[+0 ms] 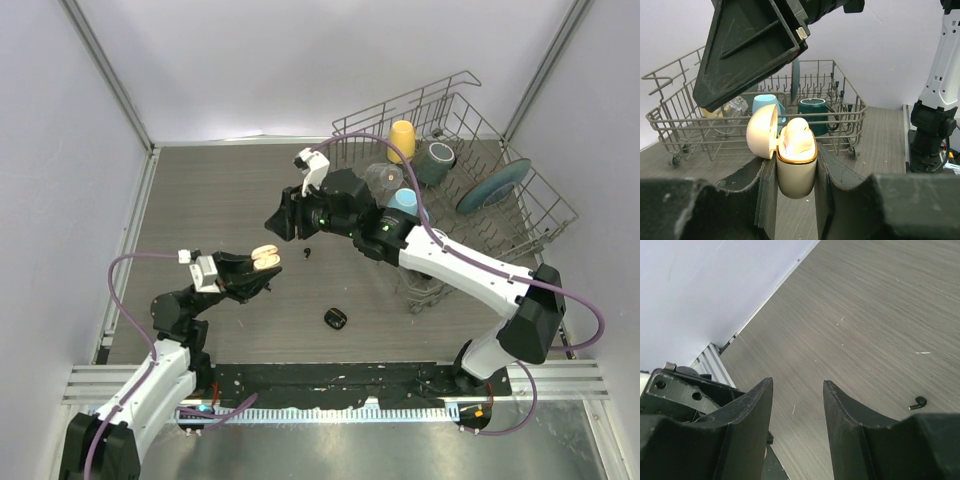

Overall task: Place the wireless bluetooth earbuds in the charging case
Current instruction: Place the earbud in the charging case, then close the charging case.

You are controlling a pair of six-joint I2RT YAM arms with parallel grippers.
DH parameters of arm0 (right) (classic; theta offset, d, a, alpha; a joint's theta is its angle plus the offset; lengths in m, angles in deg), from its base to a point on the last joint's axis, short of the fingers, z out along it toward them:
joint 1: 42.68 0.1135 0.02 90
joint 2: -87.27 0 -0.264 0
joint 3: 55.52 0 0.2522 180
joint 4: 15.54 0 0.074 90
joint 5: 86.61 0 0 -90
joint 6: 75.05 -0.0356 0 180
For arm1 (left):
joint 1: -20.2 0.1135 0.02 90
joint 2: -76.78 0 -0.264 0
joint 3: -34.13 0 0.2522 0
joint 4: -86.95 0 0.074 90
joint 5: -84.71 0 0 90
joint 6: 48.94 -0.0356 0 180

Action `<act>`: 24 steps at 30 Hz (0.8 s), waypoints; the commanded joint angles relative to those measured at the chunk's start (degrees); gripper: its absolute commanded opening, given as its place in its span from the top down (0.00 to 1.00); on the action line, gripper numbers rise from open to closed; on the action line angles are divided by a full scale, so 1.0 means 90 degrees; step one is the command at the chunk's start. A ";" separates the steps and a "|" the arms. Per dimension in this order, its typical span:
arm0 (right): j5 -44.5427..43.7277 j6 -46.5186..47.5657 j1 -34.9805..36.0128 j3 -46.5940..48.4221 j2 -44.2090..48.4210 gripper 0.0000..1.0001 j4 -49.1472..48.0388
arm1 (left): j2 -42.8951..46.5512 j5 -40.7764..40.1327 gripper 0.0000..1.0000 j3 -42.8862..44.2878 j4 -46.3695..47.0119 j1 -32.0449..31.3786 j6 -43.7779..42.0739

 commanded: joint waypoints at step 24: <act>-0.1559 -0.0806 -0.0255 -0.2451 0.1712 0.51 -0.0382 | -0.0259 -0.1358 1.00 0.0292 -0.1738 -0.0332 0.0885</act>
